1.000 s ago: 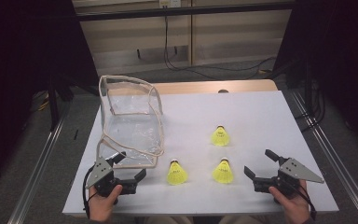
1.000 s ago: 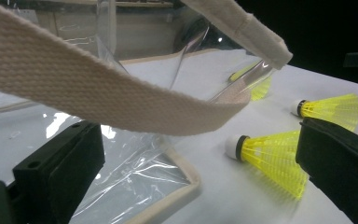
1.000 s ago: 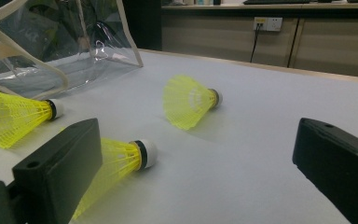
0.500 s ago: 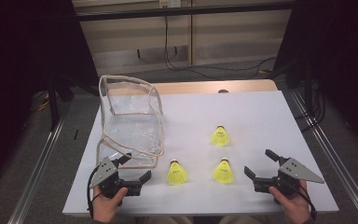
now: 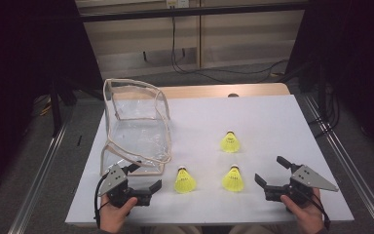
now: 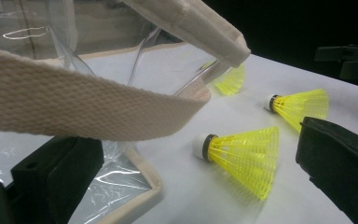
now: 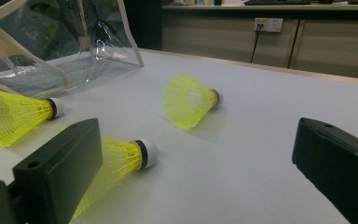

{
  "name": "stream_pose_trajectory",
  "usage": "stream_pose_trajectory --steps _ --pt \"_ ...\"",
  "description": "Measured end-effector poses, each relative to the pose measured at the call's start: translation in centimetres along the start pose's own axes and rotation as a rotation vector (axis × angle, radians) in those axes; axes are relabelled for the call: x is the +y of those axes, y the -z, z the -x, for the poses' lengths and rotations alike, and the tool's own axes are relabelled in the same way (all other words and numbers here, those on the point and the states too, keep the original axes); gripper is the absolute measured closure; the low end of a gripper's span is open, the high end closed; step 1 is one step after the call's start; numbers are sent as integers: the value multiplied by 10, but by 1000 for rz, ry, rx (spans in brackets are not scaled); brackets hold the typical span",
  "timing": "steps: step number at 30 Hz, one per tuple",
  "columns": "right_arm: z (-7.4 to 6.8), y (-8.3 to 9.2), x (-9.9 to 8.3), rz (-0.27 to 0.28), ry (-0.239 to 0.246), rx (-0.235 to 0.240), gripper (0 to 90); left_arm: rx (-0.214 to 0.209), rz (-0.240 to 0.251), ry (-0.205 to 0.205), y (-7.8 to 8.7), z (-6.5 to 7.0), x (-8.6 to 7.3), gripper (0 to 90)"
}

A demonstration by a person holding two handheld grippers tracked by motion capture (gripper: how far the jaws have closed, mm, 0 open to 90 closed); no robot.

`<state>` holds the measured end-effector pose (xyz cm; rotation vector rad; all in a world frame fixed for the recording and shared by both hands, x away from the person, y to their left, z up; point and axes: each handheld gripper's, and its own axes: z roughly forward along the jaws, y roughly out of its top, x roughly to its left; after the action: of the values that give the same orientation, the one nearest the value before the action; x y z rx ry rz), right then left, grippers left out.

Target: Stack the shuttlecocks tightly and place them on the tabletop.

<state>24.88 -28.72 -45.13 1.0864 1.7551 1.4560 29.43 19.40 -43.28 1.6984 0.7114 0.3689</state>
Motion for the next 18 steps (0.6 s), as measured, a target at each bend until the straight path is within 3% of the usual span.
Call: stream_pose_trajectory --steps 18 --pt "-1 -1 0 -5 6 2 11 -53 -59 -24 -10 7 -2 14"
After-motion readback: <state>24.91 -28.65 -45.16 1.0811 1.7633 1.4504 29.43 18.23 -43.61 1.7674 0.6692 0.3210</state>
